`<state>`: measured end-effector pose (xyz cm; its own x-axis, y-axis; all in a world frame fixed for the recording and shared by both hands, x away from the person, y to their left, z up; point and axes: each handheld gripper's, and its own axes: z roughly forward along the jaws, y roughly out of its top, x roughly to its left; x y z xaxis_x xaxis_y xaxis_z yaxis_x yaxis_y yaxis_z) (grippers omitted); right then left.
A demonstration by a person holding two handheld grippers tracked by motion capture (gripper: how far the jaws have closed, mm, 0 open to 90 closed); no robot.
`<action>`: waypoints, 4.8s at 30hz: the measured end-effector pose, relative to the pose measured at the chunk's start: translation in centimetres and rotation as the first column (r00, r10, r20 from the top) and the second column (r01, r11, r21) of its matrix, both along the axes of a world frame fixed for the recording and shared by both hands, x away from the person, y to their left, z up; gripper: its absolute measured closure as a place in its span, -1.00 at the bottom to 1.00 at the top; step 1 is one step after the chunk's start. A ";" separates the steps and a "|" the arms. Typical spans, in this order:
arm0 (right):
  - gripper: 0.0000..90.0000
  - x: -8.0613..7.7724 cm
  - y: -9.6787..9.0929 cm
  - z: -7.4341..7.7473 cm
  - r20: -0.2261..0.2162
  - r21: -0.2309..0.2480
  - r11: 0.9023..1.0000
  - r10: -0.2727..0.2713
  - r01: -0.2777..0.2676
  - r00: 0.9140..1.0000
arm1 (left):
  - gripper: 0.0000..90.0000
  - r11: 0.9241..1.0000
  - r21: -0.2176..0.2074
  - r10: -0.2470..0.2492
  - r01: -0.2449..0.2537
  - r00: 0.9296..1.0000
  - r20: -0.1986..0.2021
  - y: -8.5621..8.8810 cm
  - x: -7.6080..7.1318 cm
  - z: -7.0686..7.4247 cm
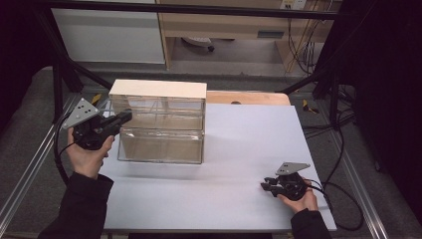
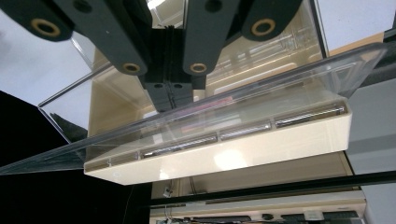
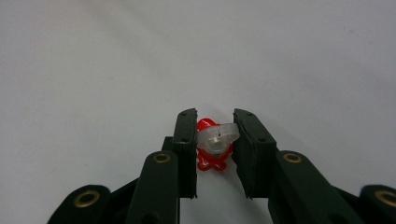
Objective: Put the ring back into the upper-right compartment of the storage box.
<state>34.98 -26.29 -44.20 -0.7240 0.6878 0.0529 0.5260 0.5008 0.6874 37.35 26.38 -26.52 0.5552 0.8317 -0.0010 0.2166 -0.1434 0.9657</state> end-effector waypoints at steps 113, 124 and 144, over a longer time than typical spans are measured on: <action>0.59 0.6 9.8 10.0 0.186 0.177 0.974 0.106 -0.139 0.977 | 0.99 1.000 0.008 -0.017 0.017 1.000 -0.004 -0.6 0.5 -0.2; 0.59 1.0 11.0 11.5 0.208 0.198 0.970 0.100 -0.142 0.973 | 0.99 1.000 0.007 -0.016 0.016 1.000 -0.004 -0.6 0.5 -0.2; 0.60 1.6 12.8 13.6 0.246 0.227 0.962 0.096 -0.153 0.965 | 0.99 1.000 0.005 -0.017 0.017 1.000 -0.004 -0.5 0.5 -0.2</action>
<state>36.58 -13.48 -30.57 -0.8152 0.5784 0.0284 0.2832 0.3554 0.8908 37.90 25.85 -26.75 0.5691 0.8223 0.0007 0.2181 -0.1518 0.9640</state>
